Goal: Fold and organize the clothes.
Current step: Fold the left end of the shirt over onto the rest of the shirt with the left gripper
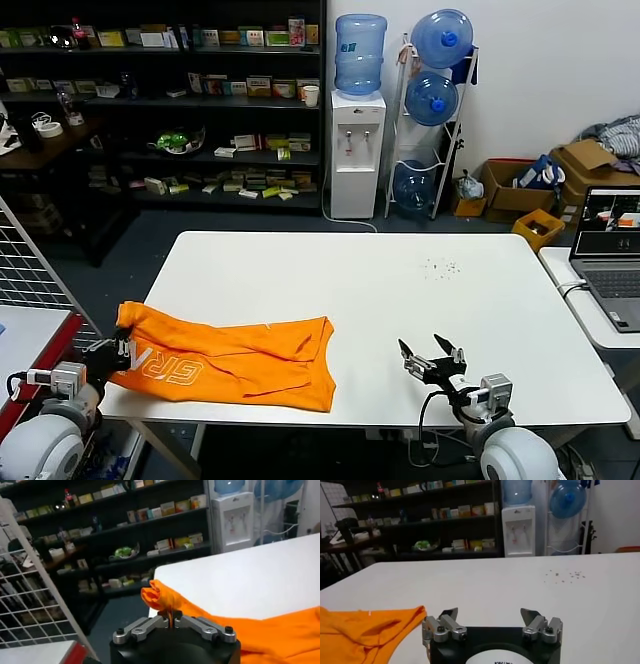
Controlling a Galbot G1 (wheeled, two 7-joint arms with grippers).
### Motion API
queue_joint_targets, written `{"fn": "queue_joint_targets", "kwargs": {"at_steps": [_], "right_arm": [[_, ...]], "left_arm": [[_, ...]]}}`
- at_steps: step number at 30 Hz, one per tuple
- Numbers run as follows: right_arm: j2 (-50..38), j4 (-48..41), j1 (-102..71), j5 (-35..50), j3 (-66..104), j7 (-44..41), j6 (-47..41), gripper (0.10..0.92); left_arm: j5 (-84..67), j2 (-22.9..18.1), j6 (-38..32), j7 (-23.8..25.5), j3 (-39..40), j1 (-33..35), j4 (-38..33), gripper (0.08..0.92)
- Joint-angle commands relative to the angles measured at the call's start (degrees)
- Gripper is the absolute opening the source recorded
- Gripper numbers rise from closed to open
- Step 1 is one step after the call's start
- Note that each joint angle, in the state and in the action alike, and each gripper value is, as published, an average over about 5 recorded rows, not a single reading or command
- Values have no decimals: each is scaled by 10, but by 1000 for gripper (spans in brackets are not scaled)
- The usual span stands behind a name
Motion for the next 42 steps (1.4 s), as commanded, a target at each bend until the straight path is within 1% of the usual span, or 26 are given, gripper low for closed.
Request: {"fn": "queue_joint_targets", "kwargs": {"at_steps": [1, 5, 11, 19, 22, 28, 37, 42], "right_arm": [[15, 3, -5, -11, 1, 3, -2, 823], [26, 5, -16, -20, 9, 4, -3, 823], [40, 2, -24, -31, 12, 6, -5, 823], [43, -2, -16, -31, 8, 10, -9, 823], [42, -3, -13, -30, 6, 11, -10, 823], [41, -7, -11, -30, 4, 10, -9, 823], [44, -8, -10, -31, 1, 10, -8, 823], [43, -12, -7, -30, 0, 10, -8, 823]], "left_arm": [[-155, -82, 77, -100, 129, -58, -130, 120], [-205, -137, 90, -136, 201, -115, -134, 120], [-201, -207, 98, -158, 257, -174, -104, 120], [-172, -269, 101, -171, 297, -206, -70, 120], [-166, -279, 102, -175, 304, -208, -63, 120], [-152, -285, 100, -179, 315, -201, -58, 120], [-113, -320, 85, -156, 308, -218, -16, 120], [-111, -320, 86, -147, 305, -209, -20, 126]]}}
